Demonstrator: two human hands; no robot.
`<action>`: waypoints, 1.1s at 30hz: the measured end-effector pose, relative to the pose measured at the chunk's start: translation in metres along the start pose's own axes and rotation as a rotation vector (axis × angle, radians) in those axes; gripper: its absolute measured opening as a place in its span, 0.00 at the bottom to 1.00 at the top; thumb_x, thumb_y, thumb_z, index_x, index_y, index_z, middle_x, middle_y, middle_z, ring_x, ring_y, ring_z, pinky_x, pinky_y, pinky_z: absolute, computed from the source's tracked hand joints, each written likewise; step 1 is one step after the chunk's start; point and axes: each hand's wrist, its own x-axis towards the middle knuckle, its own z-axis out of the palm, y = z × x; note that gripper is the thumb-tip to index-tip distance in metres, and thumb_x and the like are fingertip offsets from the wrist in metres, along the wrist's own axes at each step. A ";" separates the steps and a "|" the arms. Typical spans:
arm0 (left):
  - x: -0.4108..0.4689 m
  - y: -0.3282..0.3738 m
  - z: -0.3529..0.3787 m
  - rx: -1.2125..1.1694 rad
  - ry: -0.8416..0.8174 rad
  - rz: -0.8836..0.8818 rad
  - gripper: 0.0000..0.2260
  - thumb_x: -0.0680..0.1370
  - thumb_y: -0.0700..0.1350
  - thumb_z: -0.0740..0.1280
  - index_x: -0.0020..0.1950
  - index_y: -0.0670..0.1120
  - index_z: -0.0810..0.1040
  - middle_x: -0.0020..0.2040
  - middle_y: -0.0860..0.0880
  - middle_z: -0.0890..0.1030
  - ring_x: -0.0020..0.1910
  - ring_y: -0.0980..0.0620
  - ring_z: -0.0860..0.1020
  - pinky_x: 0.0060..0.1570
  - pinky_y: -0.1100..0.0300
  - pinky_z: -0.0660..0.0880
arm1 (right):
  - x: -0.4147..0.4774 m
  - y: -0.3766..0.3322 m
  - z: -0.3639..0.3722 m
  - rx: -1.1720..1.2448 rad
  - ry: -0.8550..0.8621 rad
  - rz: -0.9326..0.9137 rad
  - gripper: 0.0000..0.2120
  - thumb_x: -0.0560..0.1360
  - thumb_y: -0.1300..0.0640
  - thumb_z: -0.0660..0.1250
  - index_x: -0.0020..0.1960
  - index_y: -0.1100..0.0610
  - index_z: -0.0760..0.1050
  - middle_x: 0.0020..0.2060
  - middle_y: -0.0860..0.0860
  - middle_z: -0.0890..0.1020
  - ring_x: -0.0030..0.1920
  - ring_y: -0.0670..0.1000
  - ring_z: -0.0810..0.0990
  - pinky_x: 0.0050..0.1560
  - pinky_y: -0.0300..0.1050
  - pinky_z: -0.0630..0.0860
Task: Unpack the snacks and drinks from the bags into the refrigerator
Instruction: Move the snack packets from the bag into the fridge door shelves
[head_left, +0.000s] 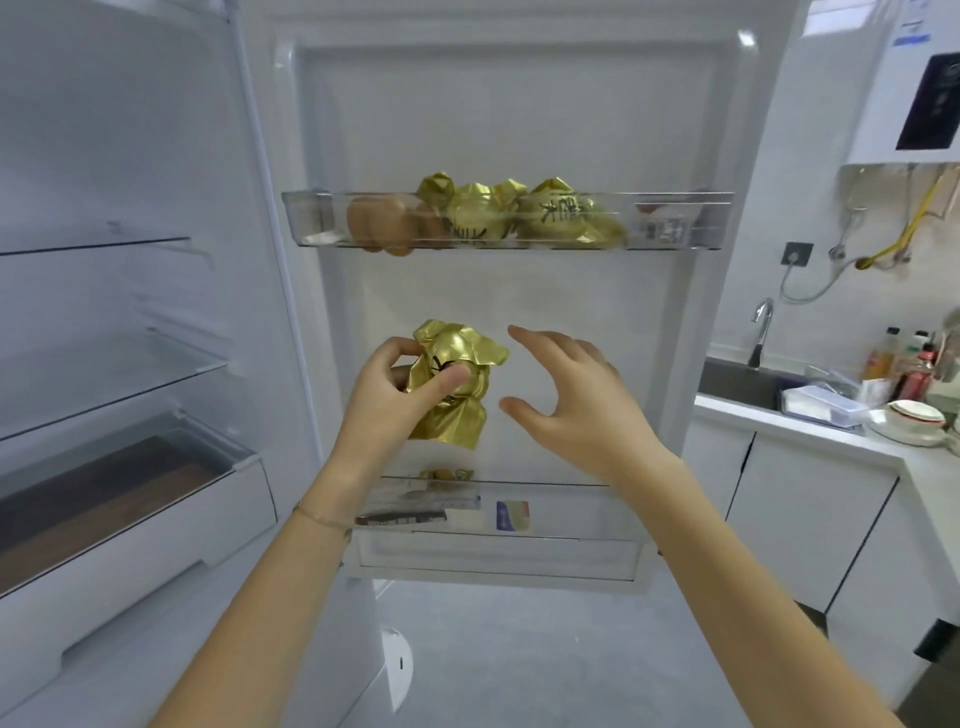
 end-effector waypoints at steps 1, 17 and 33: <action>0.000 0.008 0.004 -0.006 -0.003 0.021 0.19 0.66 0.57 0.74 0.52 0.50 0.75 0.41 0.48 0.85 0.39 0.54 0.84 0.37 0.63 0.78 | -0.001 -0.001 -0.009 0.048 0.024 -0.013 0.32 0.75 0.44 0.67 0.76 0.44 0.59 0.70 0.44 0.69 0.71 0.48 0.63 0.69 0.48 0.64; 0.005 0.071 0.044 -0.119 -0.055 0.235 0.24 0.66 0.56 0.77 0.57 0.47 0.77 0.51 0.48 0.84 0.47 0.49 0.83 0.43 0.56 0.81 | 0.011 -0.010 -0.066 0.735 0.101 -0.045 0.18 0.70 0.59 0.76 0.59 0.54 0.78 0.49 0.46 0.84 0.48 0.46 0.83 0.49 0.42 0.80; 0.036 0.082 0.046 0.003 -0.014 0.373 0.18 0.73 0.58 0.71 0.58 0.51 0.79 0.49 0.55 0.84 0.43 0.51 0.84 0.47 0.54 0.79 | 0.076 -0.011 -0.112 0.732 0.521 -0.111 0.18 0.71 0.61 0.75 0.56 0.52 0.71 0.43 0.50 0.84 0.41 0.49 0.84 0.40 0.44 0.81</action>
